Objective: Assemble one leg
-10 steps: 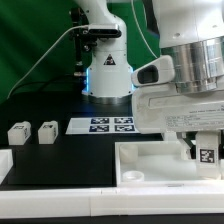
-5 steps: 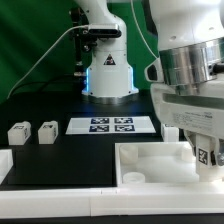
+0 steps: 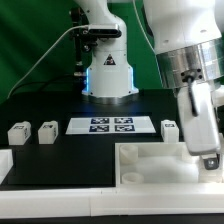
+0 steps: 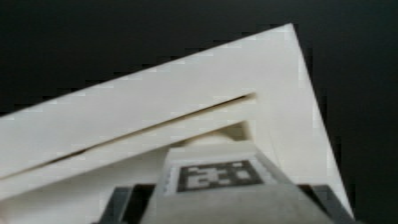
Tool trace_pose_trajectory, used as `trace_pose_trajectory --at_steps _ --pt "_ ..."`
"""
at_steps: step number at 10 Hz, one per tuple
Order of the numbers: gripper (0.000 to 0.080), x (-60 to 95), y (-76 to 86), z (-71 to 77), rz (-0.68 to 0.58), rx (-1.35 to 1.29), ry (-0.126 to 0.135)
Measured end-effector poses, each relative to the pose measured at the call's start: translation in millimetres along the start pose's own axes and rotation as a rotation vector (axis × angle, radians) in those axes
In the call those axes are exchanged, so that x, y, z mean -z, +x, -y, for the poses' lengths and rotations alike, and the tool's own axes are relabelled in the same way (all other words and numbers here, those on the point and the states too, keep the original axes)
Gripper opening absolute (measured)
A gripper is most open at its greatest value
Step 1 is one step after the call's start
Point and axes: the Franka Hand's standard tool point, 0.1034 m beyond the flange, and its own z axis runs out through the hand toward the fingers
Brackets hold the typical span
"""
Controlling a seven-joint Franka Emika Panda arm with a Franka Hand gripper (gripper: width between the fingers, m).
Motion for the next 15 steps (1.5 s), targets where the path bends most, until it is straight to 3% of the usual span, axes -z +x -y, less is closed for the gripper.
trace_pose_trajectory --at_steps 3,4,5,6,10,15 --pt "0.0289 -0.1 4.6 0.1 -0.019 -0.019 0.005" --pt "0.0467 -0.3 4.6 0.0 -0.019 -0.017 0.005" --pt "0.0467 0.0 3.1 -0.7 -0.018 -0.002 0.004" --pt "0.0616 3.8 -2.4 -2.5 -0.012 0.042 0.006" --pt "0.0647 40.4 -26.7 2.3 0.033 0.139 0.042" --pt "0.0649 37.4 -32.1 -2.1 0.032 0.159 0.038"
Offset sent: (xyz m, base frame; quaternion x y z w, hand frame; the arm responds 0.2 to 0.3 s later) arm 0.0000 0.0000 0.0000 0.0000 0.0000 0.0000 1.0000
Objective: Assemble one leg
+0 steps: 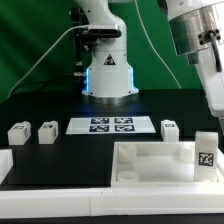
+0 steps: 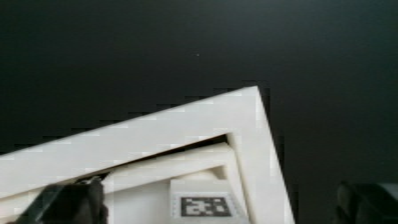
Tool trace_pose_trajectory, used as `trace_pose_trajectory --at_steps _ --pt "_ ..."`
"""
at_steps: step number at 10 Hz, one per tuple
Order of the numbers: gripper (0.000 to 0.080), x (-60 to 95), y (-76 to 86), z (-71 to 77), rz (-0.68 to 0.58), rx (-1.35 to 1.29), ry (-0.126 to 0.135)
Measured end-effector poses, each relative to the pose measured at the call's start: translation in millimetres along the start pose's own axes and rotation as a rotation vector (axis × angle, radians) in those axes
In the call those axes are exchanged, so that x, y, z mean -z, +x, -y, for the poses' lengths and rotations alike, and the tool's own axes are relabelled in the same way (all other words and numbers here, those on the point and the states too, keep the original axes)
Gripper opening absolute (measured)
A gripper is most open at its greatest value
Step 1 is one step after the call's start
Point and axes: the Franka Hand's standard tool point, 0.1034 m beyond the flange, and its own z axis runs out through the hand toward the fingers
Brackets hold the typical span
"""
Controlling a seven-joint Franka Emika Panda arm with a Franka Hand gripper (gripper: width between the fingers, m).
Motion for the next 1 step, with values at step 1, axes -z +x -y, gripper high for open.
trace_pose_trajectory --at_steps 1 --pt "0.0649 -0.2 0.1 -0.1 0.0 0.0 0.0"
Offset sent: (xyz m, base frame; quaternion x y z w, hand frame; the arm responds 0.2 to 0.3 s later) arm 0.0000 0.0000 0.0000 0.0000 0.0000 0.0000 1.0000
